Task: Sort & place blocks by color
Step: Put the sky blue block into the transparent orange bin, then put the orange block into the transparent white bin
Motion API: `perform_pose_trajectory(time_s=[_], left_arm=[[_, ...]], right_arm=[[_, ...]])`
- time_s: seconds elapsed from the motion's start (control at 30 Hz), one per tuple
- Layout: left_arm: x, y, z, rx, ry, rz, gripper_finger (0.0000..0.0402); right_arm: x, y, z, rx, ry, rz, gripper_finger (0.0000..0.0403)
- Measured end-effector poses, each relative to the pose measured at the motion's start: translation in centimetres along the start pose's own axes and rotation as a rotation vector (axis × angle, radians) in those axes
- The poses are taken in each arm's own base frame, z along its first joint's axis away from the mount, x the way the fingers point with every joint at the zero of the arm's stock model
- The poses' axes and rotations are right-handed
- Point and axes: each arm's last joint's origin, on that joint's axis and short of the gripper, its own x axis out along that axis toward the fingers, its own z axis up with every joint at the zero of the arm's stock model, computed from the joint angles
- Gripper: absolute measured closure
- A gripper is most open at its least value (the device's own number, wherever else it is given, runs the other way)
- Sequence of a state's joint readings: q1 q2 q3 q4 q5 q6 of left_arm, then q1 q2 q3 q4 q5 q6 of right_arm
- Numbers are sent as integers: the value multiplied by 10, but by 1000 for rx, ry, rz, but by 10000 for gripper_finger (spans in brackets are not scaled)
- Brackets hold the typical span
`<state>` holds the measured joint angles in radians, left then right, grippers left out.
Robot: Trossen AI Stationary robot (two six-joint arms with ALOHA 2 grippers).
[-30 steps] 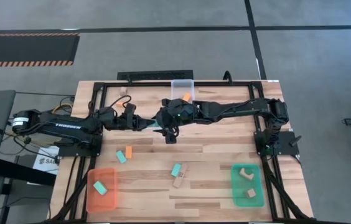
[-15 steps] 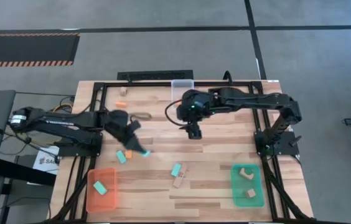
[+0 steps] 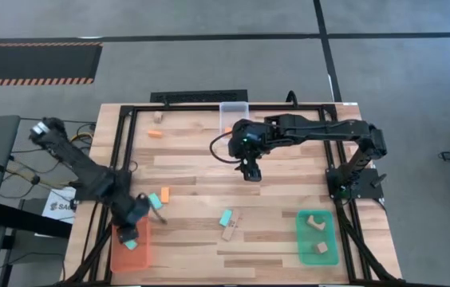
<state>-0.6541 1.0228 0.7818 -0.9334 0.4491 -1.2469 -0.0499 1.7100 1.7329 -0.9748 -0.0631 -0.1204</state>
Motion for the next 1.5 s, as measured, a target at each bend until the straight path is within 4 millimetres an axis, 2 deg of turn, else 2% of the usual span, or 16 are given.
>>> perform_pose_trajectory(time_s=[0.1,0.23,0.37,0.5,0.67,0.8,0.97,1.13,1.2,1.3,1.43,1.5], left_arm=[[20,-8,-10,-3,28,80,304],[44,-17,-5,-22,25,126,293],[60,-25,2,-18,23,114,253],[63,-30,5,-22,11,76,202],[58,-29,2,-37,62,59,151],[48,-23,0,-53,82,65,138],[27,-20,0,69,-119,18,137],[8,-12,0,176,-432,77,137],[3,-3,2,124,-571,177,136],[-3,13,11,-117,-719,310,136],[-3,29,36,-424,-704,344,136],[0,33,52,-484,-678,318,136]], right_arm=[[1,0,-1,-8,8,1,107],[1,0,0,-39,-1,0,107],[1,0,0,-67,-10,0,107],[1,-2,-1,-85,5,-1,107],[1,-1,-3,-63,27,3,107],[1,-1,-2,-50,20,3,107],[21,11,1,5,38,62,107],[58,42,-6,52,191,202,107],[73,56,-11,37,266,233,107],[93,76,-16,60,335,245,107],[102,94,-18,122,364,244,114],[104,97,-19,148,375,236,118]])
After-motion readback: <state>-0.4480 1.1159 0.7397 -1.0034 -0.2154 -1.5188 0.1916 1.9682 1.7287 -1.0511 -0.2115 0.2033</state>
